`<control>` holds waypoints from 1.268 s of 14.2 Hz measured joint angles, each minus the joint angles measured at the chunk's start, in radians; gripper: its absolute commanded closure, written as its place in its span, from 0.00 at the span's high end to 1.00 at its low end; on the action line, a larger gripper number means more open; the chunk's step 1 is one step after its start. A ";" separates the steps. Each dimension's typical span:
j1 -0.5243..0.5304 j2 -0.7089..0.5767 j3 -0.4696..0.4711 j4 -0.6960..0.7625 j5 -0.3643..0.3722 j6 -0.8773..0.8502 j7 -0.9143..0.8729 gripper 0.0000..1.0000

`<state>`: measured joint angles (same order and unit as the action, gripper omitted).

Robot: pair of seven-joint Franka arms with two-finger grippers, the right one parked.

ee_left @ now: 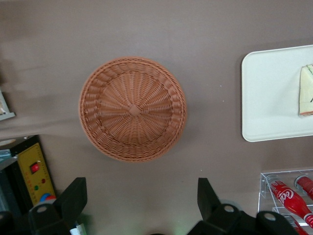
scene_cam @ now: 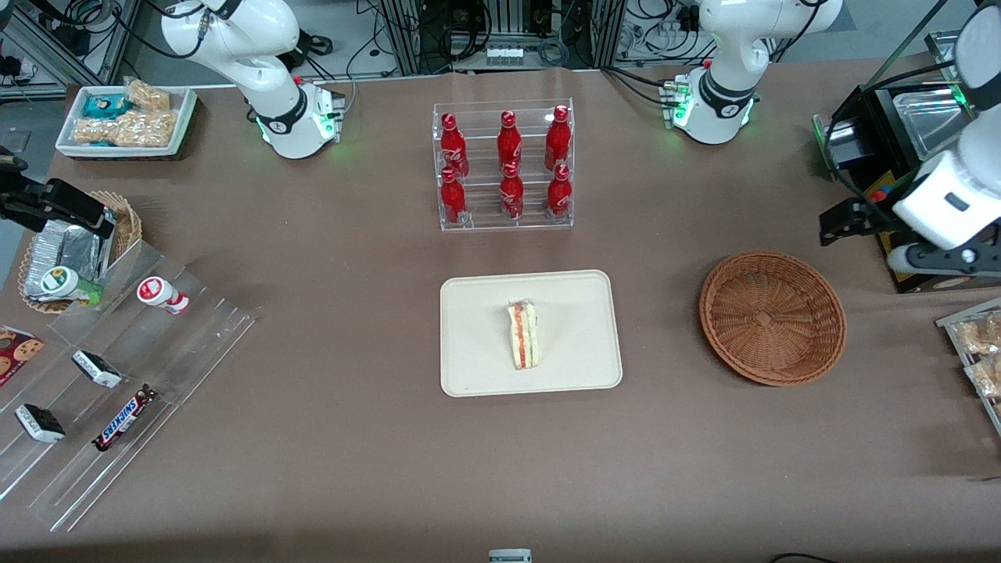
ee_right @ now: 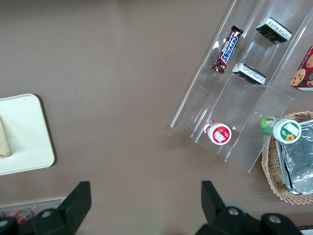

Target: Place sandwich from basket to tray

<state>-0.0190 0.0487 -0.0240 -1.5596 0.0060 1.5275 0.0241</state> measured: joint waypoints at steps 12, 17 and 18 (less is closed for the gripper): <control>-0.001 0.000 0.047 0.023 -0.053 -0.012 0.018 1.00; -0.003 0.000 0.043 0.023 -0.054 -0.012 0.018 1.00; -0.003 0.000 0.042 0.024 -0.054 -0.012 0.018 1.00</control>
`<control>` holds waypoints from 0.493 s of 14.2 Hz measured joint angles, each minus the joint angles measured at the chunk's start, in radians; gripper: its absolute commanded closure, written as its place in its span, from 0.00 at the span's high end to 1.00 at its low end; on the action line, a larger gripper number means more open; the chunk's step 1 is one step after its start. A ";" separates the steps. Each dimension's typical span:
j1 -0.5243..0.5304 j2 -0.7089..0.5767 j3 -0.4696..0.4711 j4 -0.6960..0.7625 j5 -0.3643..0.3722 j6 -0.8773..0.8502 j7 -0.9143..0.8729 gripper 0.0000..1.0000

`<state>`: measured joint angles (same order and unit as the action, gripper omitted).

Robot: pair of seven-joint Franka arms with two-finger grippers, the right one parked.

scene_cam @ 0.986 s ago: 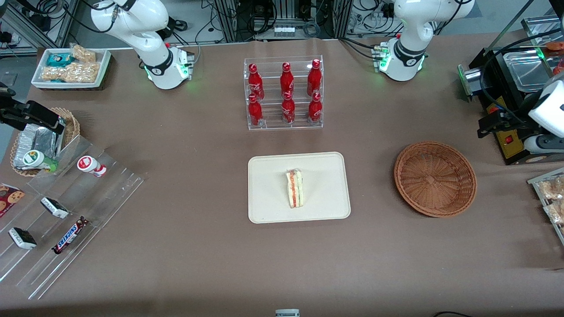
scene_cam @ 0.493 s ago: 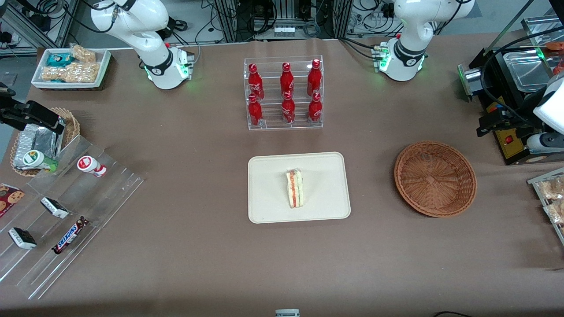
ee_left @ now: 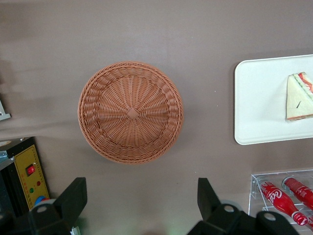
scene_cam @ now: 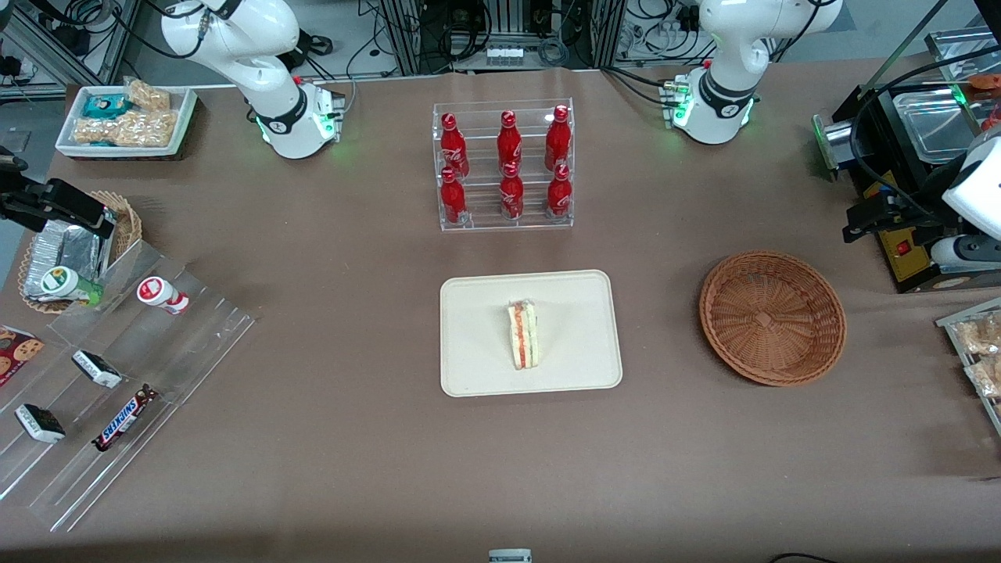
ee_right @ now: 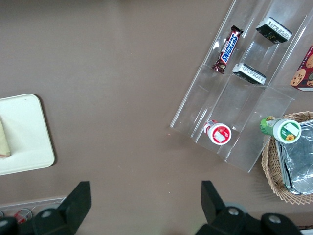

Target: Place sandwich from basket to tray

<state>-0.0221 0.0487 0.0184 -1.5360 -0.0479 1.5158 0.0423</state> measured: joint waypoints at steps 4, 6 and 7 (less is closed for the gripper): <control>-0.001 0.000 -0.018 0.000 0.000 0.000 0.001 1.00; -0.001 0.000 -0.022 0.000 0.000 0.000 0.001 1.00; -0.001 0.000 -0.023 0.001 0.000 0.000 0.001 1.00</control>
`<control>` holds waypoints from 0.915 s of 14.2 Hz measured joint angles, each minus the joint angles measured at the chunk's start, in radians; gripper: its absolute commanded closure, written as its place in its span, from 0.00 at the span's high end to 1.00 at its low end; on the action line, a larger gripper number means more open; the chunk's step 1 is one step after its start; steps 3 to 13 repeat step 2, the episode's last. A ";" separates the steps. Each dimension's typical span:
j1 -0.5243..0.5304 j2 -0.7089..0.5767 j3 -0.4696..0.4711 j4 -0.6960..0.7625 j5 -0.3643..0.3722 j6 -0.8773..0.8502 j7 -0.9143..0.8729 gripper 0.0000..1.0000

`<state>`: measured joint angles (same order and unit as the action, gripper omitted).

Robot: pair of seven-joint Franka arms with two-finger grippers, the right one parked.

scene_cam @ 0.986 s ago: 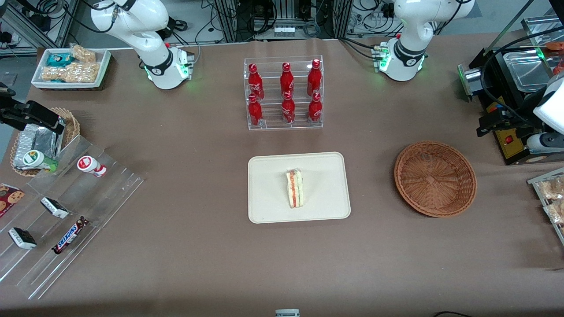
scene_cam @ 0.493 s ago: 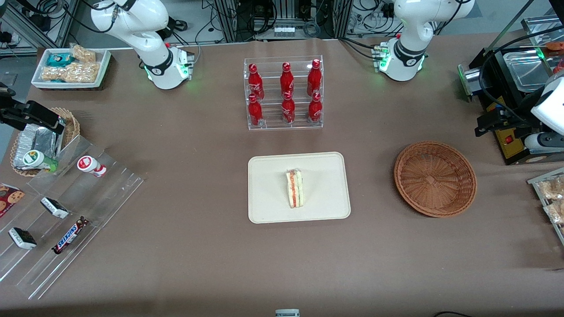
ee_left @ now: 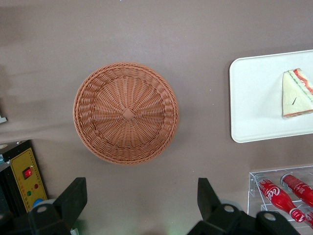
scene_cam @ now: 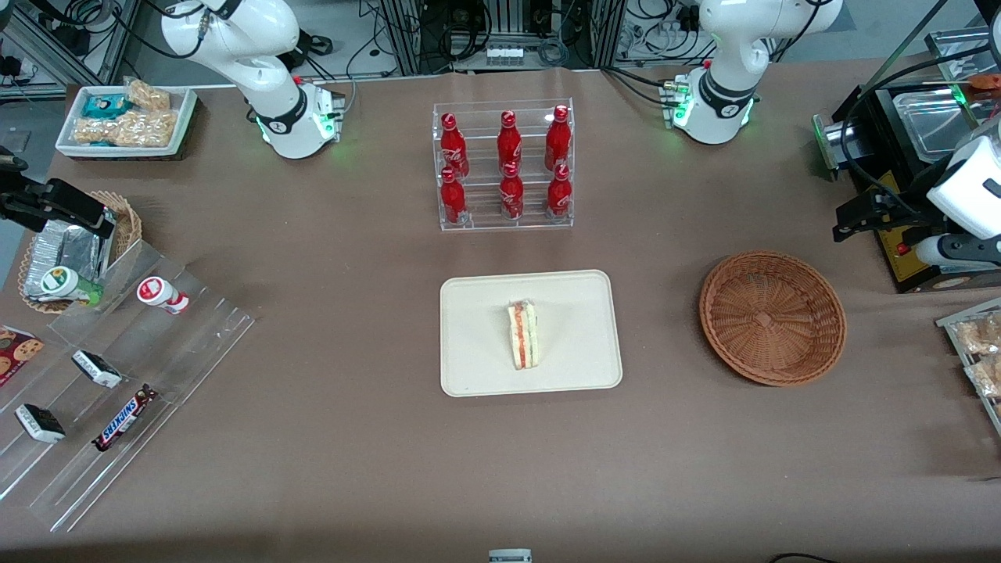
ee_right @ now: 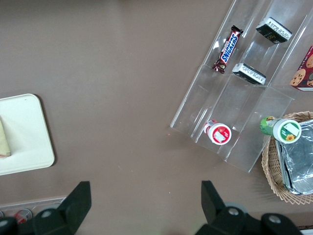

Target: Place sandwich from basket to tray

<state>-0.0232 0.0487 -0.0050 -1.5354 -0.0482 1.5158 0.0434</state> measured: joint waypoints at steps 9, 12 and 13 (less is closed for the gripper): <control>0.000 0.000 0.000 0.000 0.000 0.000 0.000 1.00; 0.000 0.000 0.000 0.000 0.000 0.000 0.000 1.00; 0.000 0.000 0.000 0.000 0.000 0.000 0.000 1.00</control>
